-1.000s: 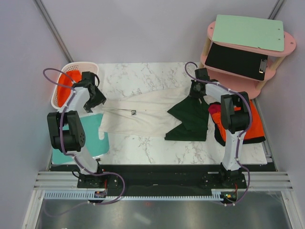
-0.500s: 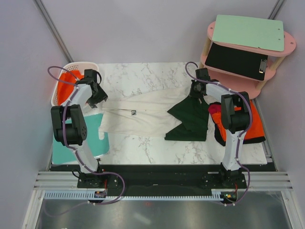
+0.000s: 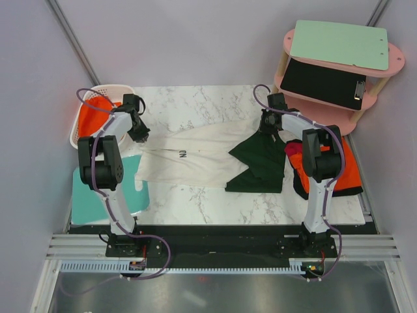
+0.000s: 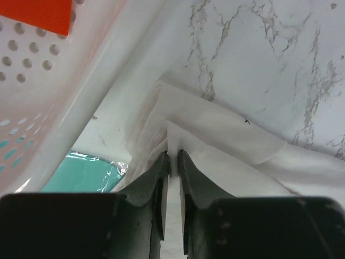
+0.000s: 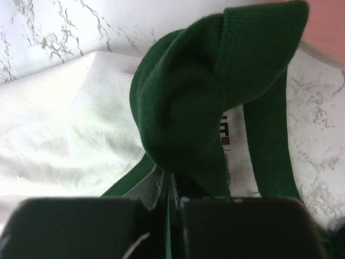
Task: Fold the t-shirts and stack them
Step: Fold the tshirt
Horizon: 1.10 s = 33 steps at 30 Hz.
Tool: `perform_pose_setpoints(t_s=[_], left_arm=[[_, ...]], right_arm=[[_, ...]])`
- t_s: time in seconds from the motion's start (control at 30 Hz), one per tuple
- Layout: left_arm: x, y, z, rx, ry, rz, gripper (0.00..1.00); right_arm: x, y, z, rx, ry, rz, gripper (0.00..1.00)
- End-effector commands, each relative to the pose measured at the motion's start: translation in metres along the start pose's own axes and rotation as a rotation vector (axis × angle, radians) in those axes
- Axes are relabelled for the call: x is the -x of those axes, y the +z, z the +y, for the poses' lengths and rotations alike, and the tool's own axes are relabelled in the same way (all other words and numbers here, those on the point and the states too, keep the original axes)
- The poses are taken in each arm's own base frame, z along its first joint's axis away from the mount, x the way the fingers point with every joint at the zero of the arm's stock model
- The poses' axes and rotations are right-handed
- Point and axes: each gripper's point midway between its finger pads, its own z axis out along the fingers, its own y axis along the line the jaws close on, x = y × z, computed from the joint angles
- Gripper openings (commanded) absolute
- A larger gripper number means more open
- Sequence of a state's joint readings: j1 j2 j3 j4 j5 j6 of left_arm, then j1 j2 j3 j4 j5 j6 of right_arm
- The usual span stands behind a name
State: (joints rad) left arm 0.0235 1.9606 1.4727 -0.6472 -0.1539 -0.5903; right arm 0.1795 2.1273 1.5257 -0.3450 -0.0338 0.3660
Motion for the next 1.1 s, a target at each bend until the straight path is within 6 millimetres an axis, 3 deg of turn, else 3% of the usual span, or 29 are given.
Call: perform_pose_setpoints(t_s=[0.0, 0.07, 0.27, 0.53, 0.67, 0.83, 0.97, 1.07], left_arm=[[0.022, -0.004, -0.013, -0.023, 0.013, -0.065, 0.13], [0.027, -0.009, -0.014, -0.026, 0.012, -0.080, 0.02], [0.056, -0.030, -0.025, -0.050, 0.007, -0.147, 0.02], [0.098, -0.039, -0.064, -0.139, -0.016, -0.196, 0.02], [0.121, -0.054, -0.088, -0.238, -0.036, -0.248, 0.02], [0.129, -0.069, -0.106, -0.340, -0.033, -0.281, 0.02], [0.137, -0.101, -0.114, -0.470, -0.043, -0.425, 0.02], [0.129, -0.108, -0.115, -0.519, -0.028, -0.422, 0.02]], right_arm=[[-0.011, 0.003, 0.000, 0.008, -0.015, 0.031, 0.00], [-0.011, 0.003, 0.001, 0.010, -0.014, 0.028, 0.00], [-0.014, 0.006, 0.001, 0.014, -0.011, 0.040, 0.00], [-0.015, 0.010, 0.002, 0.018, -0.005, 0.043, 0.00], [-0.018, 0.012, 0.002, 0.020, -0.004, 0.049, 0.00], [-0.020, 0.012, 0.000, 0.017, -0.007, 0.052, 0.00], [-0.022, 0.013, 0.000, 0.015, -0.011, 0.053, 0.00], [-0.022, 0.013, -0.001, 0.018, -0.007, 0.056, 0.00]])
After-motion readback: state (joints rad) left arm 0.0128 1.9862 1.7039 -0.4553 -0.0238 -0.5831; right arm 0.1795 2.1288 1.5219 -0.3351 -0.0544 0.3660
